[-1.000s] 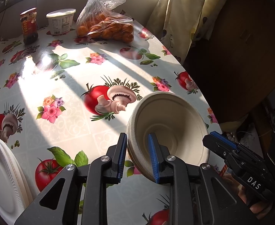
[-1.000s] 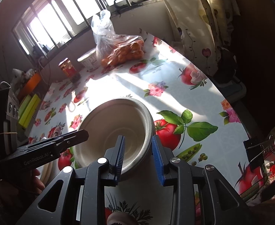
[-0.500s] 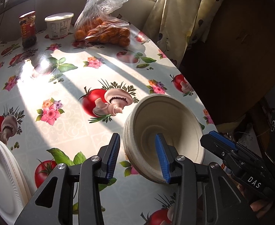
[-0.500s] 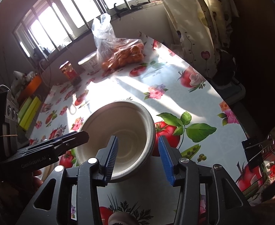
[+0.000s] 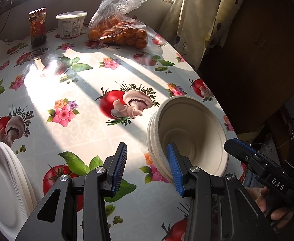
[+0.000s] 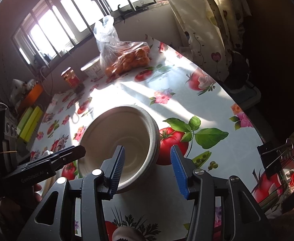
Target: Organize plates and bowls
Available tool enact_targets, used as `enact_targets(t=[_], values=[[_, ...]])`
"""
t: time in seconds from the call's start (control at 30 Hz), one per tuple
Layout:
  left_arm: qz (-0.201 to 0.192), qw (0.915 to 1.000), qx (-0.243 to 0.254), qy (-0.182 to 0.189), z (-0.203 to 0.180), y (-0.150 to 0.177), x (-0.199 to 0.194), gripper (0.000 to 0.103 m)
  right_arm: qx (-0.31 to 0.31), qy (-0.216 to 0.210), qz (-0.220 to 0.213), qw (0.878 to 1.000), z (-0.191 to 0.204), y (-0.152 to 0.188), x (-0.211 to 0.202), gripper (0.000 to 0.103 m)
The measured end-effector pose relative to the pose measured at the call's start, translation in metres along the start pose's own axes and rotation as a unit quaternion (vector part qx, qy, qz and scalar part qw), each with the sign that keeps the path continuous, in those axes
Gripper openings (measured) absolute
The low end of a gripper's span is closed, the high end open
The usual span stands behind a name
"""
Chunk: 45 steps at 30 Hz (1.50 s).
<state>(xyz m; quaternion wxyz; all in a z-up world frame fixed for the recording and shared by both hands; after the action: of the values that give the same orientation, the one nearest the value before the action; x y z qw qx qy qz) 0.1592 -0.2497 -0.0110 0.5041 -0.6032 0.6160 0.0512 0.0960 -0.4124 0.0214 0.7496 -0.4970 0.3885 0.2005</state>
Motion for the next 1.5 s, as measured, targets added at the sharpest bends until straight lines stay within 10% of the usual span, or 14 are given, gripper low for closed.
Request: enact_targets(t=[0.83,1.1,1.5], values=[[0.011,0.9999,0.01,0.008,-0.007,0.006,0.013,0.043,-0.002,-0.012,0.018,1.0,0.004,0.008,0.014,0.047],[0.008,0.9999,0.006,0.005,-0.005,0.006,0.013,0.042,-0.004,-0.014,0.019,1.0,0.006,0.008,0.016,0.032],[0.009,0.9998,0.013,0.008,-0.009,0.006,0.015,0.027,-0.01,-0.019,0.017,1.0,0.01,0.009,0.016,0.029]])
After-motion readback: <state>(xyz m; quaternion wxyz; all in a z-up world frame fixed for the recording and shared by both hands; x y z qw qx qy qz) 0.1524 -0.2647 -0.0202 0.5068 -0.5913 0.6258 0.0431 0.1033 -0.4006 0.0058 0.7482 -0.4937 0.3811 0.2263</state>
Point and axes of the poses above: each gripper's, at about its wrist camera, not at the fingertips, and x roughly the way its jaws point, z to its left, y to its underside, the point moved 9 cm from there along x, roughly the way its jaws point, and after that the axes turned 14 degrees about y, right-handed, at the moved point
